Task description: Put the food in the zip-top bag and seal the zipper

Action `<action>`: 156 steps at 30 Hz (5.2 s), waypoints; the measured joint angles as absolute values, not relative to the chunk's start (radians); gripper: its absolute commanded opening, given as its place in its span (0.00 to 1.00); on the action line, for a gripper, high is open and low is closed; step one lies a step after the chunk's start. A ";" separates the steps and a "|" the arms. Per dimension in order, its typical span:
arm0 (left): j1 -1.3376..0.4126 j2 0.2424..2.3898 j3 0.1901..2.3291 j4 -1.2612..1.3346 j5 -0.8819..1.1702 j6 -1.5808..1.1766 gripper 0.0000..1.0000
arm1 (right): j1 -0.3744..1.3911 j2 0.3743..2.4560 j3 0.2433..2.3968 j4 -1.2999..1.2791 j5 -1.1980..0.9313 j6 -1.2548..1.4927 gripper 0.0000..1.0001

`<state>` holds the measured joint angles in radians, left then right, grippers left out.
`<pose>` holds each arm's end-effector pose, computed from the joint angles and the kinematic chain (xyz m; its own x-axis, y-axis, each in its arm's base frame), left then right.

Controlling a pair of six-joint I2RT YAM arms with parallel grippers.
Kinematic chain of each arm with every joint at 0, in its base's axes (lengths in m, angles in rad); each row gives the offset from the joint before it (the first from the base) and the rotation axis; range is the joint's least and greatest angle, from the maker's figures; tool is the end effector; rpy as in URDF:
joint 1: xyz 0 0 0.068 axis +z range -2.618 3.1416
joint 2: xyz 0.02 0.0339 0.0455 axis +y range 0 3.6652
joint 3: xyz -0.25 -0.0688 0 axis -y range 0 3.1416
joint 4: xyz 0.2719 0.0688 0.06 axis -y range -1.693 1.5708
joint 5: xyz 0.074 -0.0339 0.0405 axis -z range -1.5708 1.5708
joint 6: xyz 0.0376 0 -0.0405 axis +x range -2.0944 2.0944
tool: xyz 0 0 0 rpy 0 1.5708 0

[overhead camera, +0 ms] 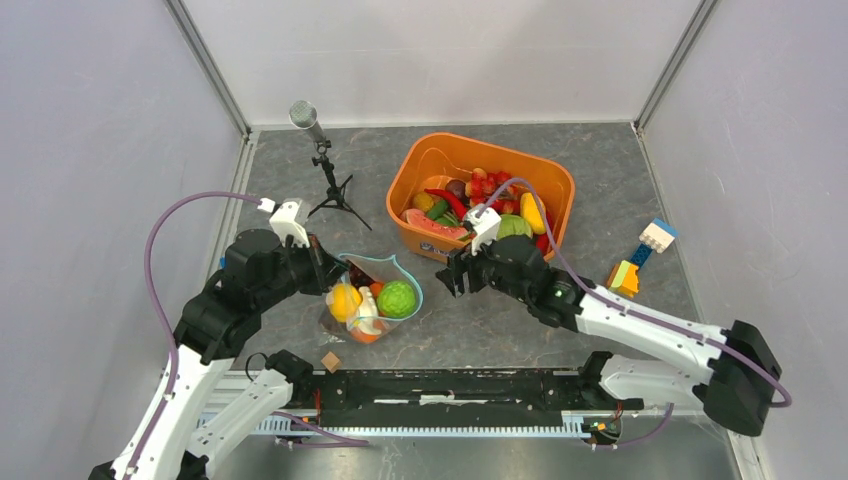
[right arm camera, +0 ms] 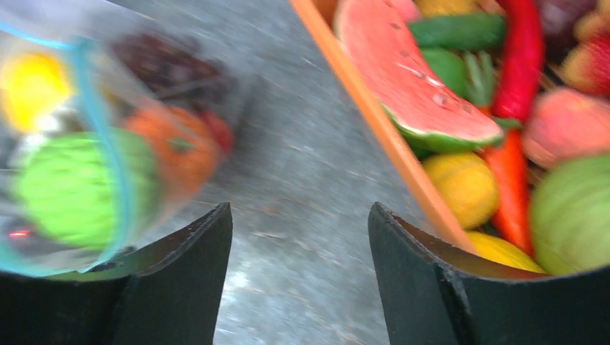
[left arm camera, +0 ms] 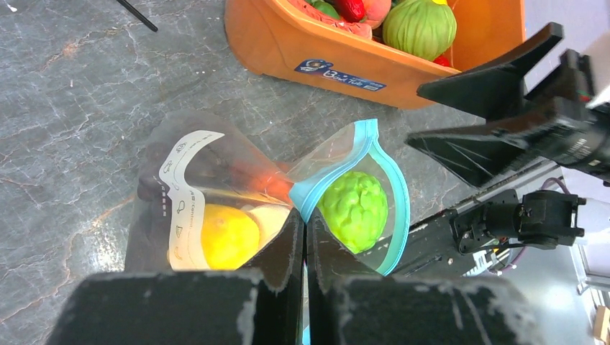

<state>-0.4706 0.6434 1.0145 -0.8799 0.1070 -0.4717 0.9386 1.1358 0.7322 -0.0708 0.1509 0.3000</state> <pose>0.1309 -0.0711 0.3637 -0.6294 -0.1867 -0.7543 0.2784 0.8521 -0.4432 0.1742 0.2283 0.2378 -0.4702 -0.1475 -0.8701 -0.6067 0.7701 0.1973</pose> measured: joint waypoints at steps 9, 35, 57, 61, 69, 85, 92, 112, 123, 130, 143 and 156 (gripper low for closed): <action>-0.471 0.649 1.015 -0.873 0.109 -0.481 0.04 | 0.987 1.046 0.585 0.218 -0.035 0.504 0.73; -0.471 0.694 1.013 -0.856 0.202 -0.481 0.04 | 1.092 1.286 0.780 0.197 0.108 0.454 0.42; -0.471 0.760 1.056 -0.865 0.342 -0.399 0.63 | 1.100 1.156 0.775 0.116 0.179 0.456 0.00; -0.471 0.770 1.076 -0.862 0.358 -0.358 0.99 | 1.100 1.103 0.748 0.120 0.189 0.527 0.00; -0.471 0.629 1.035 -0.811 0.312 -0.330 1.00 | 1.088 1.068 0.714 0.117 0.313 0.654 0.00; -0.471 0.194 0.530 -0.395 0.350 -0.226 0.93 | 0.943 1.147 0.783 0.087 0.264 0.632 0.00; -0.471 0.141 0.456 -0.294 0.400 -0.136 0.78 | 0.913 1.150 0.788 0.080 0.215 0.600 0.00; -0.471 0.247 0.425 -0.225 0.419 -0.119 0.84 | 0.840 1.189 0.820 0.067 0.104 0.548 0.00; -0.490 0.386 0.421 -0.235 0.363 -0.118 0.68 | 0.803 1.201 0.823 0.067 0.046 0.540 0.00; -0.519 0.396 0.400 -0.126 0.342 -0.118 0.58 | 0.794 1.204 0.823 0.073 0.018 0.537 0.01; -0.520 0.434 0.368 -0.003 0.370 -0.131 0.02 | 0.790 1.204 0.821 0.094 0.001 0.537 0.02; -0.520 0.255 0.352 -0.023 0.366 -0.132 0.02 | 0.789 1.162 0.809 0.080 0.028 0.553 0.00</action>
<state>-0.5198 0.2554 0.3519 -0.0227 0.3664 -0.1318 0.7895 1.1622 0.8085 0.0795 0.0280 0.5533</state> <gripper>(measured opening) 0.033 0.011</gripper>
